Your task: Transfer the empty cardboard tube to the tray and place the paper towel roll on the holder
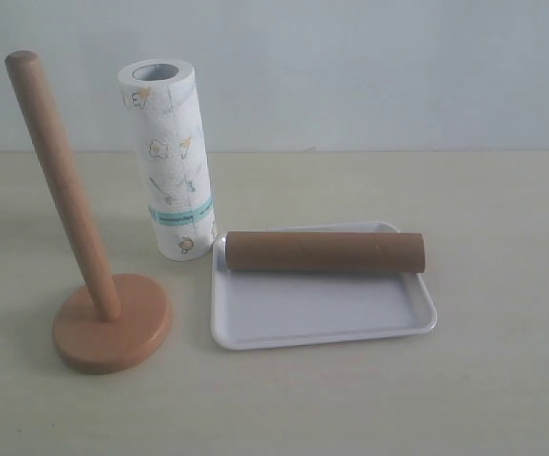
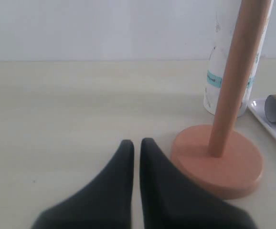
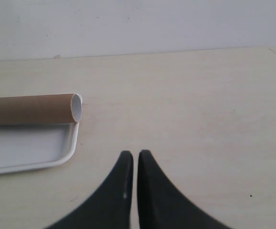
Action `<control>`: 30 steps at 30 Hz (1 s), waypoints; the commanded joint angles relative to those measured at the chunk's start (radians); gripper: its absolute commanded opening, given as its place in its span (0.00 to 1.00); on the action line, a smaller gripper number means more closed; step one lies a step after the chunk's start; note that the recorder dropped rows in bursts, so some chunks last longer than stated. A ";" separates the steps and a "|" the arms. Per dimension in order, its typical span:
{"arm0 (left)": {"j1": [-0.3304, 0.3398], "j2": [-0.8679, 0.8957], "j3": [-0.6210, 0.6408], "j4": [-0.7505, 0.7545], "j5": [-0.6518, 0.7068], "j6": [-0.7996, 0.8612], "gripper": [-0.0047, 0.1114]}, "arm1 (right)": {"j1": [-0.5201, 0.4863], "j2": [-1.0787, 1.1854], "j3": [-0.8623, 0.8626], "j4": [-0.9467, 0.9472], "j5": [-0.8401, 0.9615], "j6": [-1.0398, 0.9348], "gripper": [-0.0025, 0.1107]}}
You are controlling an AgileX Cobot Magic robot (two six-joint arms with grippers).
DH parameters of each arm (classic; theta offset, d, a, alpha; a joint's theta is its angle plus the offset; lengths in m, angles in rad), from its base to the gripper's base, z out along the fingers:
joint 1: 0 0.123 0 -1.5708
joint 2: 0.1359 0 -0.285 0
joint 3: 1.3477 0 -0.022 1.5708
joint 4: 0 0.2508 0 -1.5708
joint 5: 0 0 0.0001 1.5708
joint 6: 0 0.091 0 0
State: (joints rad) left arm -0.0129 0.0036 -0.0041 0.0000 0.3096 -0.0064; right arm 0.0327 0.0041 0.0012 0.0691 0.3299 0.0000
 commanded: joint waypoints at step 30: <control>0.003 -0.004 0.004 0.000 0.000 0.006 0.08 | -0.003 -0.004 -0.001 -0.082 -0.003 -0.089 0.06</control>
State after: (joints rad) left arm -0.0129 0.0036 -0.0041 0.0000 0.3096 -0.0064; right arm 0.0327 0.0041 0.0012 0.0157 0.3299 -0.0550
